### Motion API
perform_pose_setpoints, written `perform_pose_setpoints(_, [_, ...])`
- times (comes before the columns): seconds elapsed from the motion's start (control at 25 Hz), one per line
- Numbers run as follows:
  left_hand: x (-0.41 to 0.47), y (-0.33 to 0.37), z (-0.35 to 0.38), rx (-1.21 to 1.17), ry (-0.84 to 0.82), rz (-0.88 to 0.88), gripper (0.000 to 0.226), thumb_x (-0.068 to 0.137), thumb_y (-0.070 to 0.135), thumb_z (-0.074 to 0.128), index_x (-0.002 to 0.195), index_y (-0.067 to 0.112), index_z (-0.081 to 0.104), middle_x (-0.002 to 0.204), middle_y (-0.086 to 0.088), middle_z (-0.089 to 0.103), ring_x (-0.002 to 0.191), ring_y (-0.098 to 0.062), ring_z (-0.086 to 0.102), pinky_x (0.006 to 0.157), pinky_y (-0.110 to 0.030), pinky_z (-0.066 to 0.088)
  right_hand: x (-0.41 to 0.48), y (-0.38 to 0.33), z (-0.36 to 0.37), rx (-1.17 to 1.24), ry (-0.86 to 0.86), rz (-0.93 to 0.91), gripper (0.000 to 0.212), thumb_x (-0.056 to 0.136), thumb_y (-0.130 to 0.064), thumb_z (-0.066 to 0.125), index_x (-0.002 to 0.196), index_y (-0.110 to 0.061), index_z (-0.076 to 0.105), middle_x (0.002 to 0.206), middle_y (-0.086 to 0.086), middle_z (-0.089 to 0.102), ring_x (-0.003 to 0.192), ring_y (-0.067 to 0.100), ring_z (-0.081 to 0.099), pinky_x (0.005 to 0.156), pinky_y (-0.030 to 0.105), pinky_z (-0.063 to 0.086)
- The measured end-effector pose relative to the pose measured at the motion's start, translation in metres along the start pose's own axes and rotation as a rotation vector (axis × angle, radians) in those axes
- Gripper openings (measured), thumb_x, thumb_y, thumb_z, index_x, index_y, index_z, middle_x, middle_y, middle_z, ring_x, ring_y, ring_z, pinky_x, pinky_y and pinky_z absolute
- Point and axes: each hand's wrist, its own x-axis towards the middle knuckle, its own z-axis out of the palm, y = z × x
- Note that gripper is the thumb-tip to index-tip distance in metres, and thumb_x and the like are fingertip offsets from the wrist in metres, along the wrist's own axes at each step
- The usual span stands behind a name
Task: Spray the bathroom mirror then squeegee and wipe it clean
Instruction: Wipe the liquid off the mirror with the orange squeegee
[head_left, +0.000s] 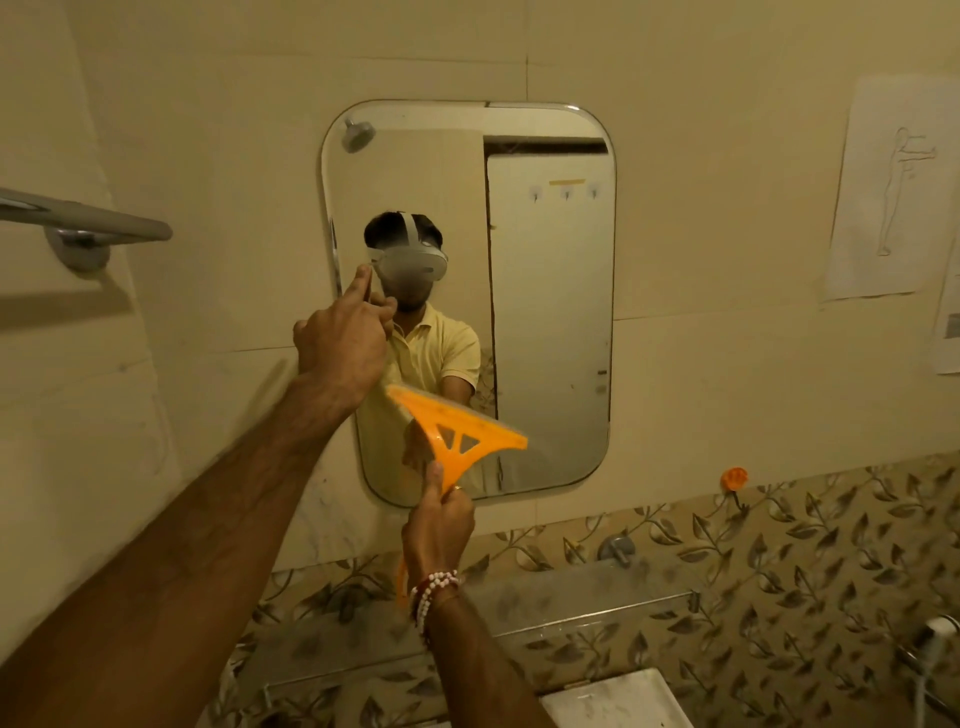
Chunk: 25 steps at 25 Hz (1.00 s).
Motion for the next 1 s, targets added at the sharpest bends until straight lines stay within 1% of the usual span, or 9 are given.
perform_pose_setpoints(0.2, [0.003,-0.005,0.008,0.006,0.0,-0.006,0.062,0.097,0.015,0.056,0.153,0.035,0.039,0.167,0.006,0.023,0.12,-0.033,0.058,0.091,-0.044,0.042,-0.001,0.022,-0.01,-0.329,-0.128,-0.171,0.049,0.093,-0.062,0.045,0.064,-0.023,0.05,0.069,0.0,0.059,0.067,0.02,0.057,0.061,0.035,0.043])
perform_pose_setpoints(0.36, [-0.005,-0.003,0.017,-0.008,0.034,0.033,0.058,0.095,0.013,0.057,0.149,0.033,0.046,0.168,0.005,0.021,0.137,-0.028,0.044,0.103,-0.051,0.041,0.016,0.025,-0.043,-0.707,-0.205,-0.424,0.05,0.093,-0.066,0.038,0.064,-0.025,0.04,0.073,0.004,0.063,0.07,0.025,0.06,0.059,0.032,0.038])
perform_pose_setpoints(0.44, [-0.011,-0.001,0.023,-0.015,0.034,0.052,0.054,0.096,0.012,0.055,0.146,0.03,0.05,0.166,0.003,0.025,0.142,-0.028,0.039,0.106,-0.058,0.039,0.022,0.023,-0.054,-0.84,-0.228,-0.532,0.05,0.093,-0.066,0.038,0.066,-0.024,0.041,0.072,0.004,0.063,0.069,0.026,0.061,0.058,0.033,0.042])
perform_pose_setpoints(0.52, [-0.021,-0.002,0.03,0.047,0.015,0.048,0.06,0.093,0.012,0.058,0.147,0.036,0.048,0.17,0.004,0.012,0.146,-0.028,0.034,0.105,-0.058,0.038,0.029,0.014,-0.063,-0.949,-0.248,-0.629,0.05,0.093,-0.066,0.037,0.068,-0.023,0.045,0.068,0.001,0.06,0.066,0.026,0.062,0.058,0.034,0.046])
perform_pose_setpoints(0.6, [-0.029,-0.003,0.034,0.09,-0.01,0.055,0.062,0.093,0.014,0.06,0.147,0.042,0.046,0.171,0.005,0.001,0.148,-0.027,0.031,0.105,-0.058,0.037,0.039,0.003,-0.073,-1.061,-0.272,-0.74,0.05,0.093,-0.066,0.035,0.068,-0.023,0.045,0.063,-0.001,0.054,0.062,0.026,0.061,0.054,0.033,0.044])
perform_pose_setpoints(0.72, [-0.037,-0.004,0.039,0.094,-0.01,0.041,0.063,0.093,0.014,0.06,0.147,0.042,0.045,0.171,0.007,-0.002,0.147,-0.027,0.034,0.107,-0.056,0.034,0.057,-0.012,-0.096,-1.2,-0.284,-0.903,0.049,0.091,-0.065,0.035,0.067,-0.024,0.044,0.059,0.0,0.053,0.058,0.026,0.061,0.05,0.029,0.033])
perform_pose_setpoints(0.8, [-0.038,-0.003,0.041,0.08,-0.003,0.029,0.06,0.094,0.015,0.059,0.147,0.04,0.047,0.171,0.006,0.004,0.146,-0.026,0.035,0.111,-0.056,0.03,0.072,-0.02,-0.117,-1.282,-0.279,-0.97,0.049,0.089,-0.067,0.033,0.066,-0.024,0.043,0.058,0.0,0.052,0.056,0.026,0.06,0.05,0.027,0.028])
perform_pose_setpoints(0.92, [-0.038,0.006,0.043,0.03,0.006,0.002,0.045,0.1,0.021,0.048,0.144,0.03,0.052,0.169,0.003,0.019,0.144,-0.026,0.038,0.116,-0.058,0.027,0.097,-0.028,-0.157,-1.381,-0.225,-1.014,0.051,0.089,-0.069,0.031,0.067,-0.025,0.045,0.058,-0.001,0.054,0.052,0.024,0.057,0.048,0.026,0.021])
perform_pose_setpoints(1.0, [-0.041,0.015,0.047,0.044,-0.006,-0.045,0.053,0.096,0.022,0.053,0.149,0.028,0.046,0.17,-0.003,0.012,0.135,-0.032,0.048,0.111,-0.055,0.032,0.114,-0.03,-0.187,-1.44,-0.181,-0.989,0.052,0.088,-0.069,0.032,0.07,-0.024,0.051,0.058,-0.001,0.054,0.051,0.023,0.055,0.05,0.026,0.025])
